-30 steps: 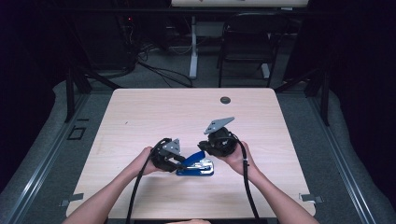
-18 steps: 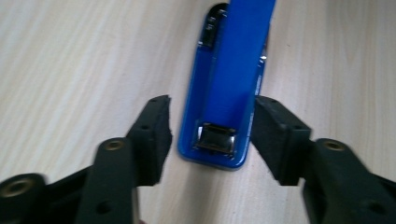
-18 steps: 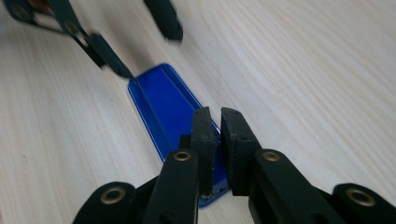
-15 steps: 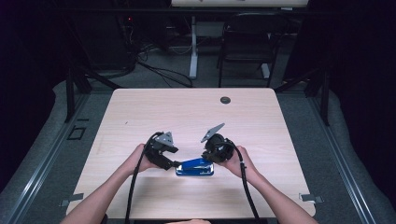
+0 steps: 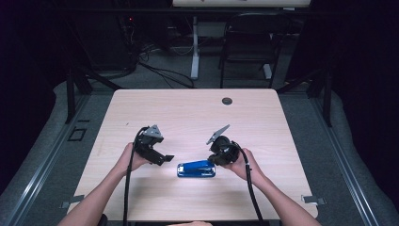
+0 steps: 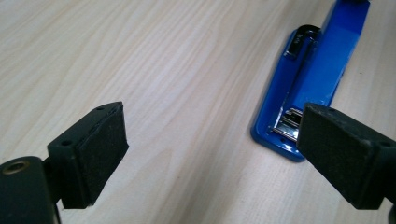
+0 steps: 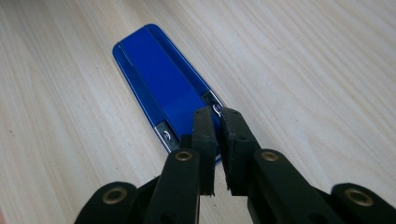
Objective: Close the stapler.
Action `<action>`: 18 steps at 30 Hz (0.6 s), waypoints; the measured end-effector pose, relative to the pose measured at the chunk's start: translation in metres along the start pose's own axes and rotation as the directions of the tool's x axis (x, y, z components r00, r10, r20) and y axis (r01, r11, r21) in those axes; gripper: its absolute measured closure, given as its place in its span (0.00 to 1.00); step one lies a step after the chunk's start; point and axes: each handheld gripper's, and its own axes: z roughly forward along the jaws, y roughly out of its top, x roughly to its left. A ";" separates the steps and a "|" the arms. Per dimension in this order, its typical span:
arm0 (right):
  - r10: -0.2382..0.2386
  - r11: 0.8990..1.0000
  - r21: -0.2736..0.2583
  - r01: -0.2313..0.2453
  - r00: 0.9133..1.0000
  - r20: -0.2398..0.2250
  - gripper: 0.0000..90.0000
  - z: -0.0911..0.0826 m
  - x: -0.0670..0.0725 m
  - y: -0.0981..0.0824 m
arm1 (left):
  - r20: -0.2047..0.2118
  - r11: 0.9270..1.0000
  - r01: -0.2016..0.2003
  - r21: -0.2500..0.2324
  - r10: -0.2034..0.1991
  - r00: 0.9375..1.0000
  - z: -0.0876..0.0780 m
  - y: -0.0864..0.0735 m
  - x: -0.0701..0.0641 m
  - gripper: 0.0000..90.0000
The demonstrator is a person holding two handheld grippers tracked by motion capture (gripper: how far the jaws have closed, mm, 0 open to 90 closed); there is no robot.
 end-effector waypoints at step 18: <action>0.004 1.000 -0.003 -0.004 1.000 0.025 0.95 0.005 0.004 -0.004 | -0.028 0.999 0.032 0.011 -0.031 0.999 0.000 -0.003 0.005 0.05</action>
